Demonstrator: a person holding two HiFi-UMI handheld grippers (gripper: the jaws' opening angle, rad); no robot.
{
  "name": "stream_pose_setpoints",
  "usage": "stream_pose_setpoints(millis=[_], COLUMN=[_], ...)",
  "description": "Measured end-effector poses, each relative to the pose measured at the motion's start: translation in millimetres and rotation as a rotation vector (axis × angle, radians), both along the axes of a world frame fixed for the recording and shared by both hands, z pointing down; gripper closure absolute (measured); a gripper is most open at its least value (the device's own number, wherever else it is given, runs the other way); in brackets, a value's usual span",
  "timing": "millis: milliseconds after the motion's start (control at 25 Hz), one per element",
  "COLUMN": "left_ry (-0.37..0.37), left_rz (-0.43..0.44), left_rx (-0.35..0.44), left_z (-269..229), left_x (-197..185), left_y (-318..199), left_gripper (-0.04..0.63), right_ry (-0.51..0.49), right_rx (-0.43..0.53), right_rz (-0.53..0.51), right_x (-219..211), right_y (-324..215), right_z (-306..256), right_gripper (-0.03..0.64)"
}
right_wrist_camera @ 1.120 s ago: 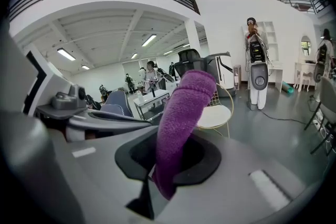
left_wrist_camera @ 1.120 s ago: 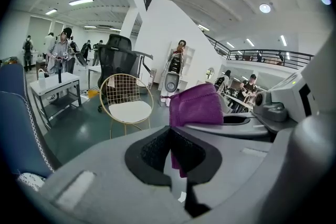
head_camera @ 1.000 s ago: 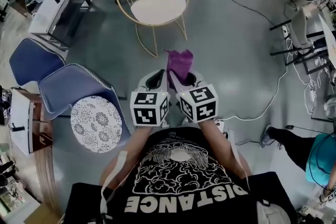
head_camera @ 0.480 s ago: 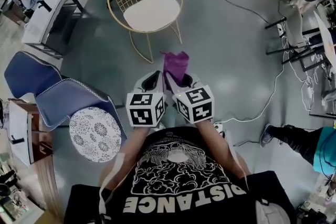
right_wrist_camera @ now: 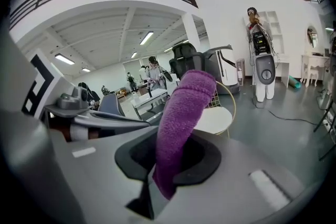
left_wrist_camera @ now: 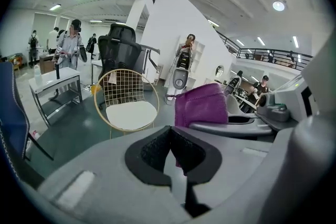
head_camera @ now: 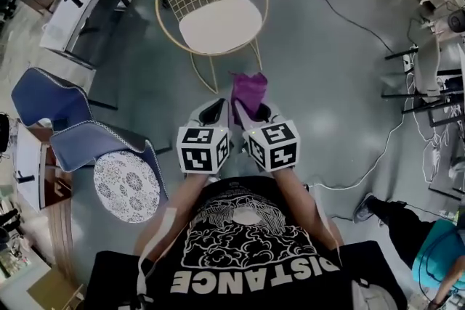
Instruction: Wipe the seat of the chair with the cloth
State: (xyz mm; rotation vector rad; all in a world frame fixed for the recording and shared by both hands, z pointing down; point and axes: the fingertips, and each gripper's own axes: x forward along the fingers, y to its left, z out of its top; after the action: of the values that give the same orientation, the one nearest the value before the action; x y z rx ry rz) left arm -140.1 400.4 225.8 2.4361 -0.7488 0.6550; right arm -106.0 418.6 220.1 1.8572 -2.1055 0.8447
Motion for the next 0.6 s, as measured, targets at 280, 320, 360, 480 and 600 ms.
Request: stream_pose_setpoints(millis=[280, 320, 360, 480, 600], left_ry=[-0.026, -0.028, -0.032, -0.047, -0.062], left_rz=[-0.048, -0.052, -0.057, -0.079, -0.098], left_rx=[-0.009, -0.008, -0.006, -0.003, -0.001], left_z=[4, 3, 3, 5, 11], left_x=[66, 74, 81, 85, 79], left_y=[-30, -34, -38, -47, -55], left_gripper=[0.603, 0.603, 0.603, 0.603, 0.603], right_ry=[-0.05, -0.055, -0.061, -0.075, -0.086], right_rx=[-0.002, -0.001, -0.001, -0.002, 0.0], right_rz=[-0.045, -0.047, -0.05, -0.061, -0.076], right_x=[64, 74, 82, 93, 89], right_y=[-29, -33, -36, -47, -57], right_z=[5, 5, 6, 9, 15], right_gripper=[0.557, 0.557, 0.557, 0.557, 0.557])
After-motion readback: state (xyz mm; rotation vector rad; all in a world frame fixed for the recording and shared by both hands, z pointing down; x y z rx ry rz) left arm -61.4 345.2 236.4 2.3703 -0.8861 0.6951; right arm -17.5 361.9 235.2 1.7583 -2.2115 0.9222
